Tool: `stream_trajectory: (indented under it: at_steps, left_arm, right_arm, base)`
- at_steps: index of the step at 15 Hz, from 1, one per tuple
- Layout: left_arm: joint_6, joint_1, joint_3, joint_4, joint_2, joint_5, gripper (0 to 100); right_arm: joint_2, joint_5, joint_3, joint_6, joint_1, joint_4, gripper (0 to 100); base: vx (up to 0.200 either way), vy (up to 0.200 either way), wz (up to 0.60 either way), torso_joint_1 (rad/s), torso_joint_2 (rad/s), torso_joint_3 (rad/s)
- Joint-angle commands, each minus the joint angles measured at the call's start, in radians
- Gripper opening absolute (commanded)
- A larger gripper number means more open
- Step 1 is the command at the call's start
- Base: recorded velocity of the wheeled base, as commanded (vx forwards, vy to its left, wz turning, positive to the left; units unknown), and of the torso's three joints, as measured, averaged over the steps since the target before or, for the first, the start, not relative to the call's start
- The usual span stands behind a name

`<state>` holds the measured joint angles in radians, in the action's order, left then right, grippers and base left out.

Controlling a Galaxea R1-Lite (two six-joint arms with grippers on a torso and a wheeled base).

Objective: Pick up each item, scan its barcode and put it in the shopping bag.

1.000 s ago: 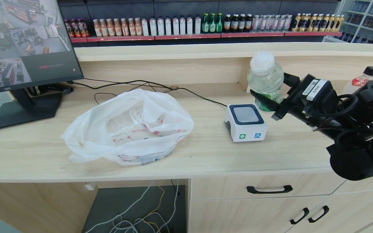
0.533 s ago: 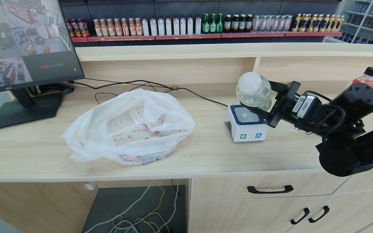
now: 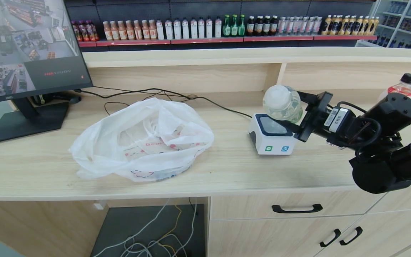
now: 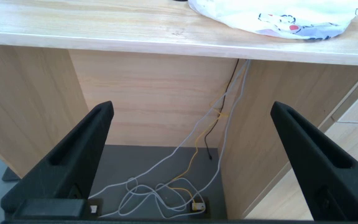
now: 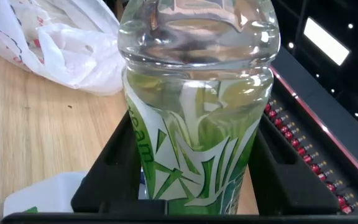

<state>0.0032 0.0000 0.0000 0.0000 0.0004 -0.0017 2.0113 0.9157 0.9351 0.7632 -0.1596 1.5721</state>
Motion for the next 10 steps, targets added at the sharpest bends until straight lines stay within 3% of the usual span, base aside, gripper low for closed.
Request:
stream_trajectory:
  at_steps: [1, 10]
  left_arm:
    - [0.0, 0.0, 0.0, 0.0, 0.0, 0.0, 100]
    - [0.0, 0.0, 0.0, 0.0, 0.0, 0.0, 100]
  right_arm:
    - [0.003, 0.0, 0.001, 0.001, -0.003, -0.001, 0]
    - [0.007, 0.045, 0.064, 0.079, -0.08, -0.001, 0]
  base:
    - [0.0, 0.0, 0.0, 0.0, 0.0, 0.0]
    - [0.0, 0.0, 0.0, 0.0, 0.0, 0.0]
